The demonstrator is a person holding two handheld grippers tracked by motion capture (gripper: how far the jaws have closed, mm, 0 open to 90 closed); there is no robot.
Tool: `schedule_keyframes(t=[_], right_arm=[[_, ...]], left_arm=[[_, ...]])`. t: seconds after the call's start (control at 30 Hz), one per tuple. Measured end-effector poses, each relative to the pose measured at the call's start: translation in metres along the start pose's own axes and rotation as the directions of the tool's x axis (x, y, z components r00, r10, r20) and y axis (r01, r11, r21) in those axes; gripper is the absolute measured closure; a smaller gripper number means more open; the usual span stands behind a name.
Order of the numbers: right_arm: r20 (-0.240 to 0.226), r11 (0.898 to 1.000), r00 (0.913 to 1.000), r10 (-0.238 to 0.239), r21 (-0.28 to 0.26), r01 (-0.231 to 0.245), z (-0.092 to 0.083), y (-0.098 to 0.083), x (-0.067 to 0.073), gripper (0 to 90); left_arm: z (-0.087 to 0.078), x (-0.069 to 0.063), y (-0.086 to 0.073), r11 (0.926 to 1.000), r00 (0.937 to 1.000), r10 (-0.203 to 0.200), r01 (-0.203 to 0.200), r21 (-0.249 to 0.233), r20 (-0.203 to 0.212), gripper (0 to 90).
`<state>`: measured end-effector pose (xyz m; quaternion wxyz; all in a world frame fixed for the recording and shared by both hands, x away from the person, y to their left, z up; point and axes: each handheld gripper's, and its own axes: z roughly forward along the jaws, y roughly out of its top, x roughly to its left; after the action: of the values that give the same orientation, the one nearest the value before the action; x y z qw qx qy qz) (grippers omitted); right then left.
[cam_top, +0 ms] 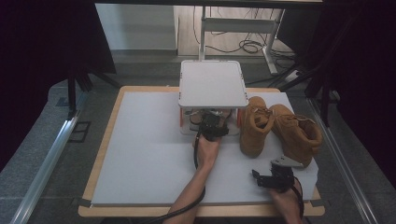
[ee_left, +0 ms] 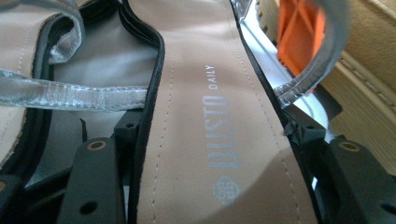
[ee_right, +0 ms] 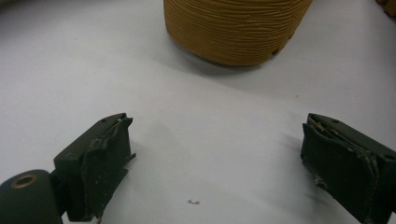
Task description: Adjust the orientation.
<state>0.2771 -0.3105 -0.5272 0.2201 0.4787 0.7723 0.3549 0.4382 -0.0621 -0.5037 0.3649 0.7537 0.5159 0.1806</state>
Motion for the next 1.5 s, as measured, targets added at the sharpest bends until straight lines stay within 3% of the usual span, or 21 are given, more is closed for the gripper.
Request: schedule_keyframes(t=[0.33, 0.5, 0.53, 0.73, 0.9, 1.13, 1.4, 1.5], right_arm=[[0.000, 1.000, 1.0000, 0.000, 0.000, 0.000, 0.000, 0.000, 0.000, 8.4], [0.000, 1.000, 1.0000, 0.000, 0.000, 0.000, 0.000, 0.000, 0.000, 8.4], [0.000, 1.000, 1.0000, 0.000, 0.000, 0.000, 0.000, 0.000, 0.000, 8.4], [0.000, 1.000, 1.0000, 0.000, 0.000, 0.000, 0.000, 0.000, 0.000, 8.4], [0.001, 1.000, 1.0000, 0.000, 0.000, 0.000, 0.000, 0.000, 0.000, 8.4], [0.001, 1.000, 1.0000, 0.000, 0.000, 0.000, 0.000, 0.000, 0.000, 8.4], [0.001, 1.000, 1.0000, 0.000, 0.000, 0.000, 0.000, 0.000, 0.000, 8.4], [0.001, 1.000, 1.0000, 0.001, 0.001, -0.001, 0.000, 0.000, 0.000, 8.4]], left_arm=[[-0.002, 0.002, 0.000, 0.9999, 0.9997, 0.011, -0.011, 0.004, 0.021, 36.4], [-0.010, 0.003, -0.002, 0.9997, 0.9994, 0.026, -0.026, 0.000, 0.023, 36.0], [-0.013, 0.002, -0.004, 0.9999, 0.9989, 0.012, -0.012, 0.001, 0.046, 36.0], [-0.025, 0.003, -0.009, 0.9996, 0.9978, 0.015, -0.013, -0.026, 0.065, 36.9], [-0.038, 0.005, -0.016, 0.9982, 0.9962, 0.054, -0.052, -0.030, 0.069, 37.2], [-0.054, 0.009, -0.024, 0.9958, 0.9928, 0.080, -0.075, -0.052, 0.089, 39.2], [-0.078, 0.015, -0.034, 0.9886, 0.9854, 0.125, -0.113, -0.099, 0.116, 55.9], [-0.087, 0.017, -0.041, 0.9856, 0.9798, 0.143, -0.128, -0.110, 0.139, 62.0]])
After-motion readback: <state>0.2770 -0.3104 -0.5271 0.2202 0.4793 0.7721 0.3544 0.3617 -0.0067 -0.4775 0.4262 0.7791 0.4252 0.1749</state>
